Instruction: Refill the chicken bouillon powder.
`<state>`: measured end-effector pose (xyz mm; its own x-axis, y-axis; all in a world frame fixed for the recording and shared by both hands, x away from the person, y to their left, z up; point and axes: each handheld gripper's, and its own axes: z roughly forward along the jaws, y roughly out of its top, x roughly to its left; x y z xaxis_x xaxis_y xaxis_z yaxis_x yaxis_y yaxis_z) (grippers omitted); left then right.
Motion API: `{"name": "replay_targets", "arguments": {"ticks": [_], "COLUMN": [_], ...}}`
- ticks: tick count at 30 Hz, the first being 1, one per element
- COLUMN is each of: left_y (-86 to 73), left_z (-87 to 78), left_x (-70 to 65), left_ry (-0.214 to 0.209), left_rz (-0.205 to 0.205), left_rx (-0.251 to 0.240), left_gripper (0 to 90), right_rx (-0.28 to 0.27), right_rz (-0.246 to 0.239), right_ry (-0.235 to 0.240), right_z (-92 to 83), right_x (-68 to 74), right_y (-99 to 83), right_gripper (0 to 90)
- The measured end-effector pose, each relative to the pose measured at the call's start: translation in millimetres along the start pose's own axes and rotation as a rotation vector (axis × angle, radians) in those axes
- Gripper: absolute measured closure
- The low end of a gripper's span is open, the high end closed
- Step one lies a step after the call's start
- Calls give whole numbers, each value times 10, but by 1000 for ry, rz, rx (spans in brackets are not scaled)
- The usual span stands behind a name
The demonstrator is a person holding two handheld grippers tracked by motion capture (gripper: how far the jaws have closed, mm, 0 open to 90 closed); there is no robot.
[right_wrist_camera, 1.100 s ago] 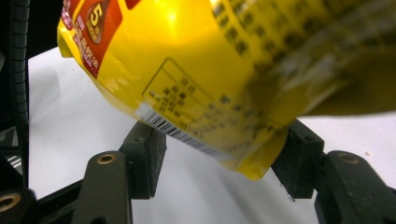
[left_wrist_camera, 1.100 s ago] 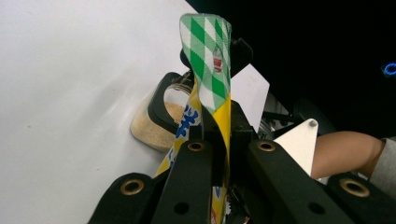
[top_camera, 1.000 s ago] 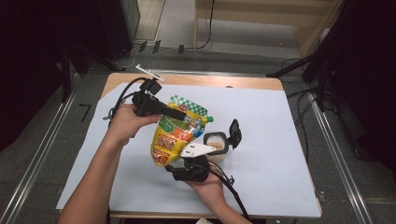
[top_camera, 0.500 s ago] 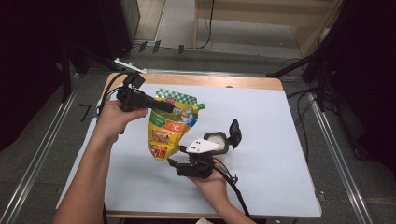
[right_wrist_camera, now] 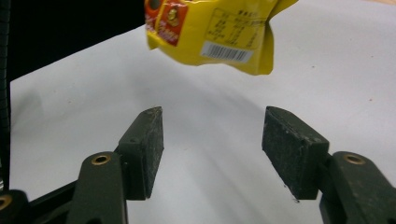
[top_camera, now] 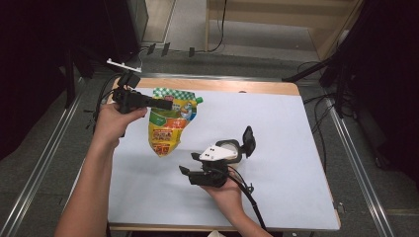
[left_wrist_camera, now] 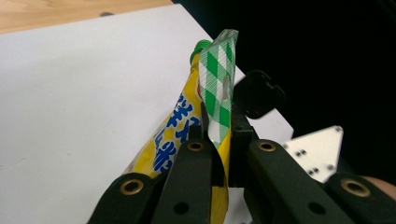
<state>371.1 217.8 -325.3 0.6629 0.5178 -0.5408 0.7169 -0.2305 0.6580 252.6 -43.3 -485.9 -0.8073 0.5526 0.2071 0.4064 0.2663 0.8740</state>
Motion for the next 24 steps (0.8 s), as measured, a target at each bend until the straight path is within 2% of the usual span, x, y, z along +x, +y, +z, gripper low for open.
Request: {"name": "replay_targets", "arguments": {"ticks": [4,10,14,15,17,20,24], "left_y": [29,85,78,66,56,52,44], "left_z": [34,143,242,270,265,236,231], "left_x": [90,190,309,346,381,370,320], "left_ry": [42,104,135,138,101,82,108], "left_rz": [-3,28,11,9,-7,2,29], "left_rx": [-26,-70,-58,-54,-72,-77,-61], "left_gripper": [900,893,870,861,855,805,780], "right_rx": [24,47,45,45,43,44,49], "right_rz": [-1,6,11,15,14,11,9], "right_ry": [-3,-10,-18,-20,-17,-17,-10], "right_z": [4,-17,-53,-60,-66,-60,-48], "right_x": [20,25,13,11,6,10,24], "right_y": [-28,-79,-92,-92,-91,-87,-82], "right_gripper": [395,396,397,402,403,402,402]}}
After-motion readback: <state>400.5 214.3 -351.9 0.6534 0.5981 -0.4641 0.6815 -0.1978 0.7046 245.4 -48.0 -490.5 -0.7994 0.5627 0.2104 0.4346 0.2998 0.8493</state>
